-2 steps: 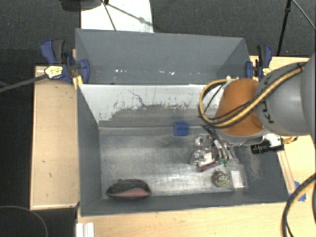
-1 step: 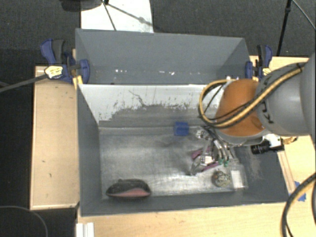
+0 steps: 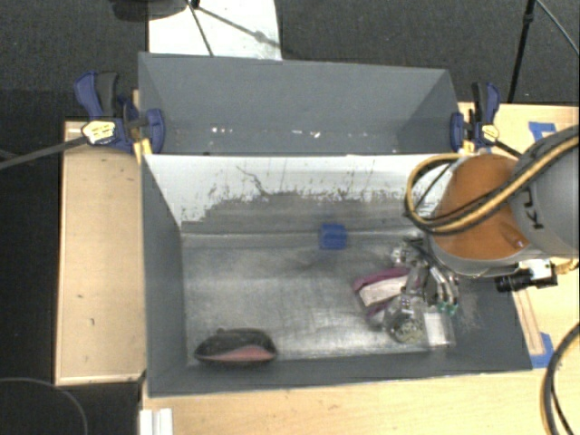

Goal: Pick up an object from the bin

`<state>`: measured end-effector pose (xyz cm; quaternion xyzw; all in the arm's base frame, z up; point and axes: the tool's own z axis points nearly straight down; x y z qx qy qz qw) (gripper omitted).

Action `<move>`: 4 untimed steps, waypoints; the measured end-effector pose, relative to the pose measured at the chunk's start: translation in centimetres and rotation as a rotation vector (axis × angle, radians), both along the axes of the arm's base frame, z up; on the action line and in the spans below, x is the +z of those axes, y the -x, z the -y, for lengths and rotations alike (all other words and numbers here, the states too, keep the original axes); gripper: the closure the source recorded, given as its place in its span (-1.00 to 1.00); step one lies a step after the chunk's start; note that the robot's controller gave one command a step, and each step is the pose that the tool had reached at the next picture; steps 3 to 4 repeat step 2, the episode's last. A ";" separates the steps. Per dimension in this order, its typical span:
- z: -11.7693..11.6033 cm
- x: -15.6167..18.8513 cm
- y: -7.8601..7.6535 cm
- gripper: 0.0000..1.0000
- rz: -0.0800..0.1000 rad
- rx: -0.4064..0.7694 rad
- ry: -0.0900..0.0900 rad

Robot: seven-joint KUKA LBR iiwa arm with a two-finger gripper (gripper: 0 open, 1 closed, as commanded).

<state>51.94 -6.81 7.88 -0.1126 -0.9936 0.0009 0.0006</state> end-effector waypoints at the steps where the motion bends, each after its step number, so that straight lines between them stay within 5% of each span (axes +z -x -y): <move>1: -0.4 -0.1 -0.1 1.00 0.001 0.004 -0.002; 2: -1.0 12.8 -0.9 1.00 0.011 0.018 -0.001; 4: -1.0 12.8 -0.9 1.00 0.011 0.018 -0.001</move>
Offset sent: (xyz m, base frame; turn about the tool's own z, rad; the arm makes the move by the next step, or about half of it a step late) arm 0.0000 0.0000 0.0000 0.0000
